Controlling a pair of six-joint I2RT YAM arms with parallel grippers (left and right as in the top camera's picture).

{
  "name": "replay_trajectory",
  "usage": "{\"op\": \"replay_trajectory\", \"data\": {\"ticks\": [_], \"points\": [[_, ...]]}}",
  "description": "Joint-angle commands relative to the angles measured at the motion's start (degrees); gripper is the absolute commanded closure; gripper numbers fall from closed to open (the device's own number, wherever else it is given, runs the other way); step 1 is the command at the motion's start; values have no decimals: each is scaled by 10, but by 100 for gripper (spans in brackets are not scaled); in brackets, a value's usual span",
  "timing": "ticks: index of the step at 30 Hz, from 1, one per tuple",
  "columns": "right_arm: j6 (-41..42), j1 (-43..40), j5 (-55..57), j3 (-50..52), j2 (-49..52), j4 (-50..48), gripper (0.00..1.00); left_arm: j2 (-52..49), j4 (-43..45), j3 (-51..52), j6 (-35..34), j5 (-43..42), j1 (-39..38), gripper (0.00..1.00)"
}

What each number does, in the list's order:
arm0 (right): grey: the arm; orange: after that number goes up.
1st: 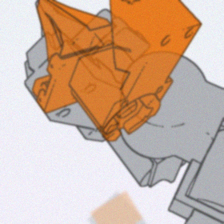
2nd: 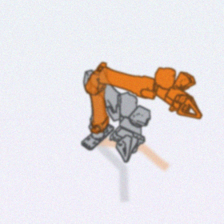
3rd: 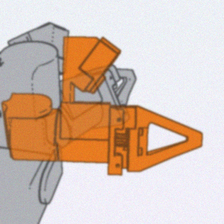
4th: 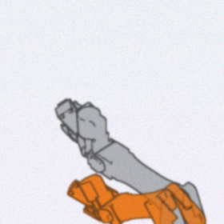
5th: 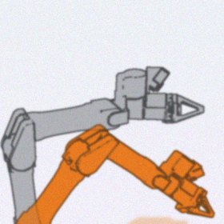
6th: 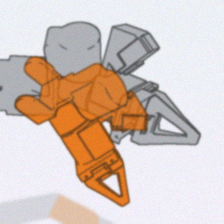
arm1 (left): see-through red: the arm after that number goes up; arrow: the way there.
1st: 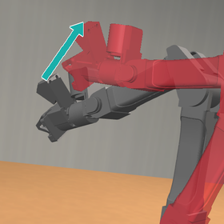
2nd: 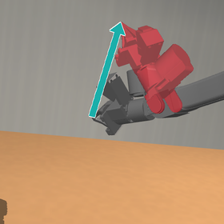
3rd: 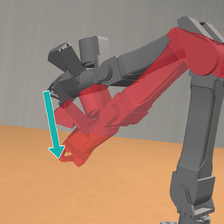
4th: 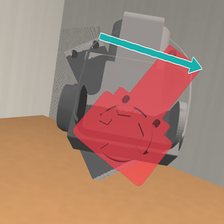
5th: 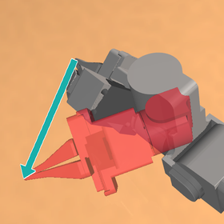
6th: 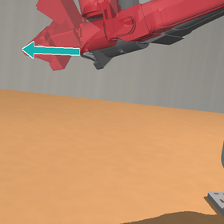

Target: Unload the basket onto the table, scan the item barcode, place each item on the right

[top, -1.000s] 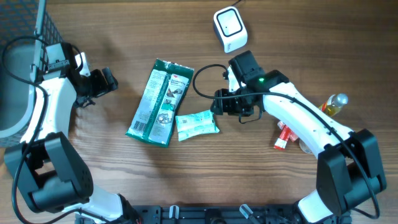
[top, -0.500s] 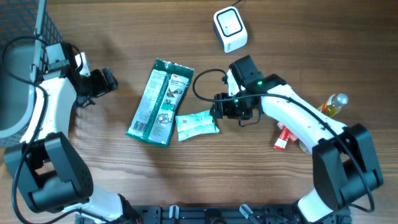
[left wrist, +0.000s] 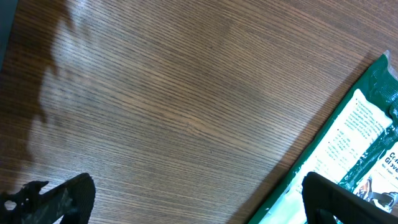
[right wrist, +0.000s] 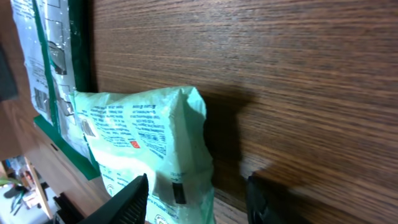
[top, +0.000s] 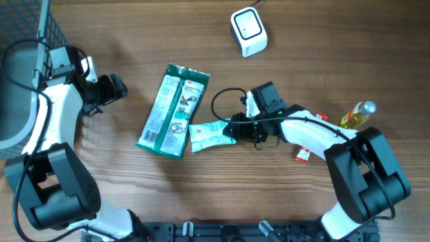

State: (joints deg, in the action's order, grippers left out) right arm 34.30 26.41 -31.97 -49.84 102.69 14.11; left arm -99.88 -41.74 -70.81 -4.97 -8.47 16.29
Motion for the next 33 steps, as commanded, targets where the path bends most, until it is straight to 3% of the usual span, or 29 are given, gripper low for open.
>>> {"op": "replay_trajectory", "data": {"ticks": [1, 16, 19, 20, 26, 29, 33], "points": [[11, 2, -18, 9, 11, -5, 53, -4, 0, 4, 5, -5, 5, 0], [33, 18, -13, 9, 11, -14, 56, -4, 0, 4, 5, -5, 5, 0], [27, 18, -5, 9, 11, -22, 71, -4, 0, 4, 5, -5, 5, 0], [10, 18, -5, 9, 11, -29, 82, -4, 0, 4, 5, -5, 5, 0], [-47, 17, -9, 8, -18, -31, 89, -4, 0, 4, 5, -5, 5, 0], [-124, 17, -9, 8, -75, -23, 96, -4, 0, 4, 5, -5, 5, 0], [-178, 17, 12, 8, -125, -1, 96, -4, 0, 4, 5, -5, 5, 0]]}}
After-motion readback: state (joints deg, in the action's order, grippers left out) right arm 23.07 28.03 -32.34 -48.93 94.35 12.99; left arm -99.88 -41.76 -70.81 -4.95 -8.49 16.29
